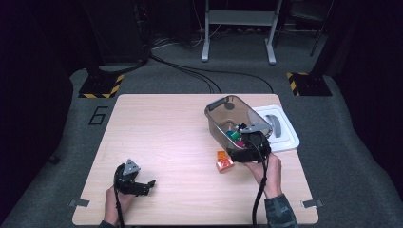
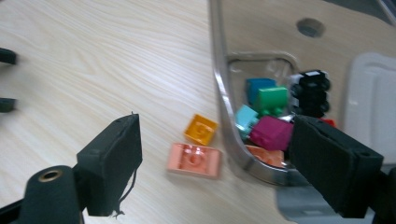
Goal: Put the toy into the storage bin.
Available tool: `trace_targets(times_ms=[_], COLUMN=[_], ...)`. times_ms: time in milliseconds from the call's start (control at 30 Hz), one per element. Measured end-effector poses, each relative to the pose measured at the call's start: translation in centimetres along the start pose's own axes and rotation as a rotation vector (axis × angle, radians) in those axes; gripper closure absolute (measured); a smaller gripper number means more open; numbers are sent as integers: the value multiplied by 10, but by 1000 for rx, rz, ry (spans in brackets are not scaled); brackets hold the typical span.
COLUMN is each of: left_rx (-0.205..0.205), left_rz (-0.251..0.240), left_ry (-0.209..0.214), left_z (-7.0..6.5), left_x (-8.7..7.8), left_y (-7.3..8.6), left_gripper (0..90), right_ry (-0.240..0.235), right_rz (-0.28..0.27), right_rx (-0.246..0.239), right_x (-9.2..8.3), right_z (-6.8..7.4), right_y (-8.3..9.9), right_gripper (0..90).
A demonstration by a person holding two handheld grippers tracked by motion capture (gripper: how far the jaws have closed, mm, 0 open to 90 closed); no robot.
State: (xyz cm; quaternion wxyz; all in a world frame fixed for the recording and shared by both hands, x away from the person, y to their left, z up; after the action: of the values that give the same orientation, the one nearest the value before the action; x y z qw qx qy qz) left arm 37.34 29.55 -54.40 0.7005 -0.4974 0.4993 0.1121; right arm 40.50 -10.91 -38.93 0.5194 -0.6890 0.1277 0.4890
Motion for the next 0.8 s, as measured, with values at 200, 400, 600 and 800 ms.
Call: trace_targets(times_ms=[200,400,600,800], left_rx=[0,-2,-1,-2], left_rz=[0,0,0,0], left_ry=[1,1,1,1], left_z=[0,0,0,0], left_x=[0,0,0,0], left_y=[0,0,0,0], left_gripper=[37,37,37,37], right_ry=[-41,-71,-59,-27], right_rz=[-9,23,95,163], right_rx=[-39,-78,-91,-68], right_x=[5,23,63,95], right_z=[25,42,51,46], right_y=[1,5,19,33], right_gripper=[167,179,330,416])
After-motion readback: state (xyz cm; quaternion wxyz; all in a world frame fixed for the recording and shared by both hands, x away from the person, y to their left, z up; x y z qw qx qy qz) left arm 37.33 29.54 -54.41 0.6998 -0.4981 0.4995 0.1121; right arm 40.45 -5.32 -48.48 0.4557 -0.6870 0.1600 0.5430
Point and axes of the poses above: each handheld gripper's, and its own axes: x roughly forward along the jaws, y roughly out of its underside, z roughly to its left, the point moved 2 cm from there along x, roughly forward along the jaws, and after that the axes turned 10 degrees about z, right-handed, at the moved point
